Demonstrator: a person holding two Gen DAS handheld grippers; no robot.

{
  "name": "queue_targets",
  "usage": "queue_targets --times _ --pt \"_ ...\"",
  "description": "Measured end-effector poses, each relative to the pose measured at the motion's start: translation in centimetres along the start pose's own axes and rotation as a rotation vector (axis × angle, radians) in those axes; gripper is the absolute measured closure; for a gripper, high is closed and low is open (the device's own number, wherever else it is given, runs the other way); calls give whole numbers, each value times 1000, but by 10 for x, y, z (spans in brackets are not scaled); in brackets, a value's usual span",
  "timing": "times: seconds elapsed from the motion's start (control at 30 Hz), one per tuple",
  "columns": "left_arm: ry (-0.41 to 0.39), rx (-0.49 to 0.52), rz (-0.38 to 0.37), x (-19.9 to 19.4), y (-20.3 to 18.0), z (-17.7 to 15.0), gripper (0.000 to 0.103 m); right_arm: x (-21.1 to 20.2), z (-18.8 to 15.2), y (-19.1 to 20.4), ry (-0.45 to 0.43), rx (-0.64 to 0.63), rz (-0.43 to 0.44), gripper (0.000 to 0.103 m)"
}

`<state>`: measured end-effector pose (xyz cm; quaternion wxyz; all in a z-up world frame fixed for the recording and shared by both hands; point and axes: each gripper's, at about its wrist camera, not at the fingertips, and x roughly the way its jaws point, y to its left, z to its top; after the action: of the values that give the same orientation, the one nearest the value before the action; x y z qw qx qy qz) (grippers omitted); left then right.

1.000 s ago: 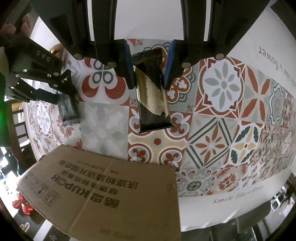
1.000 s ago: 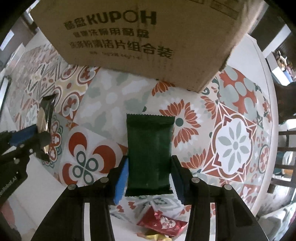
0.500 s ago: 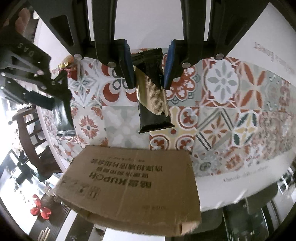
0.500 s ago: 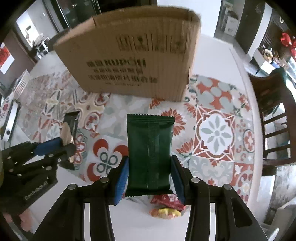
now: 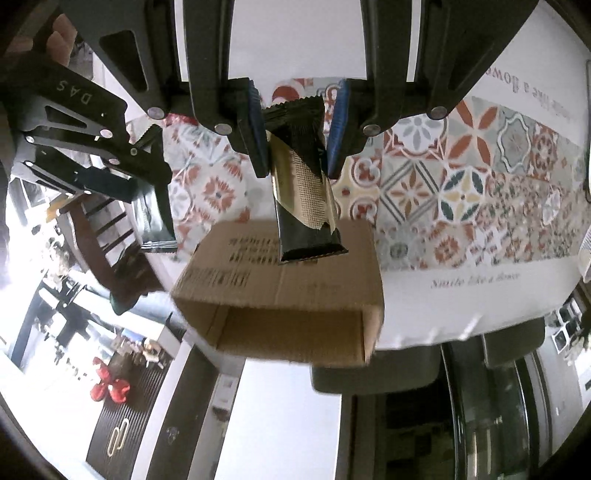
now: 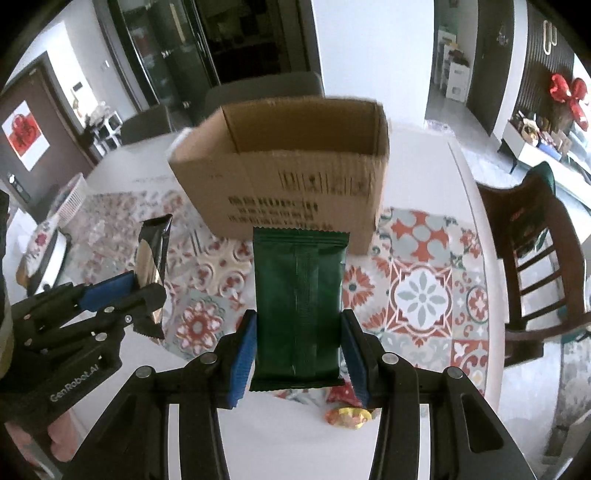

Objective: Organize snacks
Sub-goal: 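Carry both snacks over the box and open both tools to release them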

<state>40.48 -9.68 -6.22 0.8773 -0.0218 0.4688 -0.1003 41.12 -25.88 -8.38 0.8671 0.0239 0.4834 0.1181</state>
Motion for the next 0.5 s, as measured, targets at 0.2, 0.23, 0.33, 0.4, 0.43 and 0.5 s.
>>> queue_targets --times 0.2,0.23,0.33,0.4,0.43,0.5 --pt "-72 12 -9 -21 -1 19 72 -24 17 7 -82 -14 13 58" --pt "-88 15 -6 -25 -1 23 72 -27 20 8 -92 -15 13 58" --pt "-125 26 3 -33 -1 34 72 -35 30 9 -127 -17 21 58" --pt "-140 31 6 -35 -1 41 72 -39 37 9 -147 -20 19 58" --pt "-151 36 10 -37 0 47 72 -40 41 9 -156 -21 19 58" --pt "-167 41 16 -39 0 54 72 -42 49 7 -172 -15 20 58"
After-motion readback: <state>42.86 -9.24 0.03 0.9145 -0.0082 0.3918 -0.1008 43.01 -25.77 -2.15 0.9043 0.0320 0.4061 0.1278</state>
